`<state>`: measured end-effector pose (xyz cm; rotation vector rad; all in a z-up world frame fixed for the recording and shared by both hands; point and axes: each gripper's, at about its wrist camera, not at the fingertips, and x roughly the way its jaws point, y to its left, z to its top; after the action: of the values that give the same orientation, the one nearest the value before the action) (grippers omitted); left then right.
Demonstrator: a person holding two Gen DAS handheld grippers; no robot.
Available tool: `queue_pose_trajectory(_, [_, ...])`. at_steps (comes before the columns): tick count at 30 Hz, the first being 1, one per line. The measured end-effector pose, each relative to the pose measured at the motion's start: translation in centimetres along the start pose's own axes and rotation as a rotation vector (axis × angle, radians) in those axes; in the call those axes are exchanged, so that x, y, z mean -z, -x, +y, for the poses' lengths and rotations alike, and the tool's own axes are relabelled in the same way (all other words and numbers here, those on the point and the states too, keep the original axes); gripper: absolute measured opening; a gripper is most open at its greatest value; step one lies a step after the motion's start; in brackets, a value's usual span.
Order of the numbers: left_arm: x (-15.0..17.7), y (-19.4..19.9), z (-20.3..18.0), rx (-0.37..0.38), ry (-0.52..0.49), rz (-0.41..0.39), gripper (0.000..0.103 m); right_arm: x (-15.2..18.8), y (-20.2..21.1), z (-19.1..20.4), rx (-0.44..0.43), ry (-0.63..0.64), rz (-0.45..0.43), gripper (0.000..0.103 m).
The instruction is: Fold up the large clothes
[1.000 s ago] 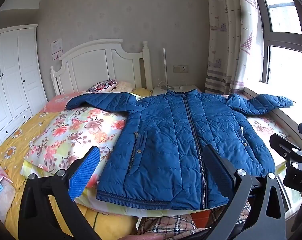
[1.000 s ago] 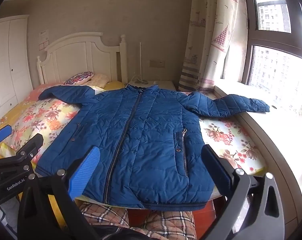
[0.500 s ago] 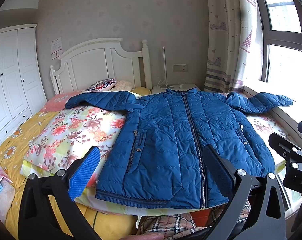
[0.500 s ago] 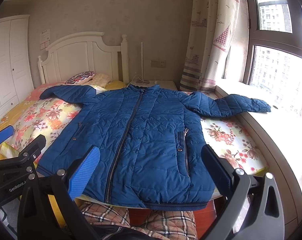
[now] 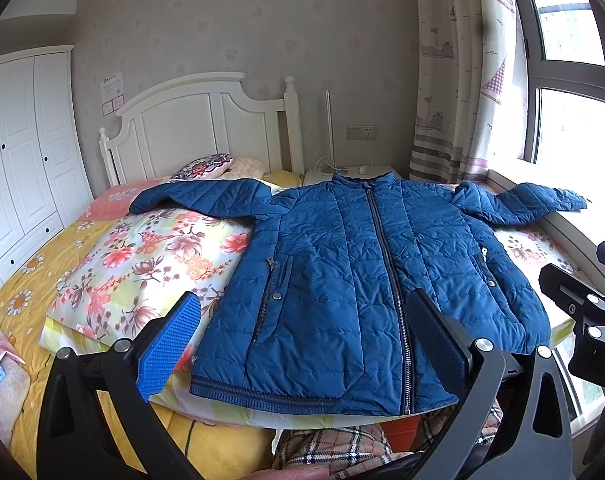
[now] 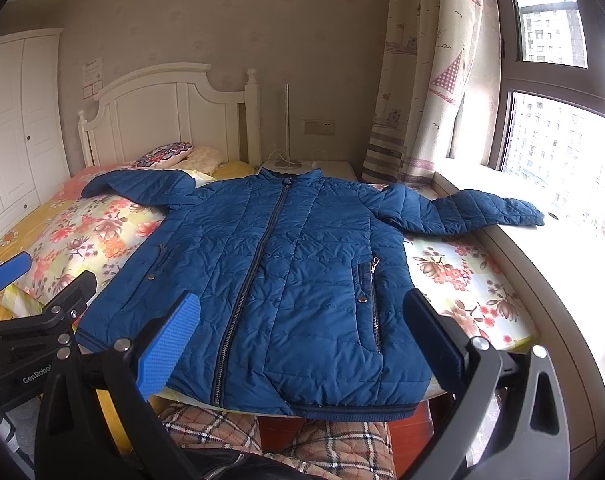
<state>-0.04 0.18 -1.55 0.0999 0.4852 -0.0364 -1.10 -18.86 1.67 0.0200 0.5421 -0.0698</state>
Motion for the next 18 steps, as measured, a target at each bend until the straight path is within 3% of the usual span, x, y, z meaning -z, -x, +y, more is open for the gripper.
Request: queue_pose_trajectory(18, [-0.13,-0.09,0.06,0.001,0.0,0.004,0.099,0.02,0.14,0.18,0.0,0.001,0.0,0.101])
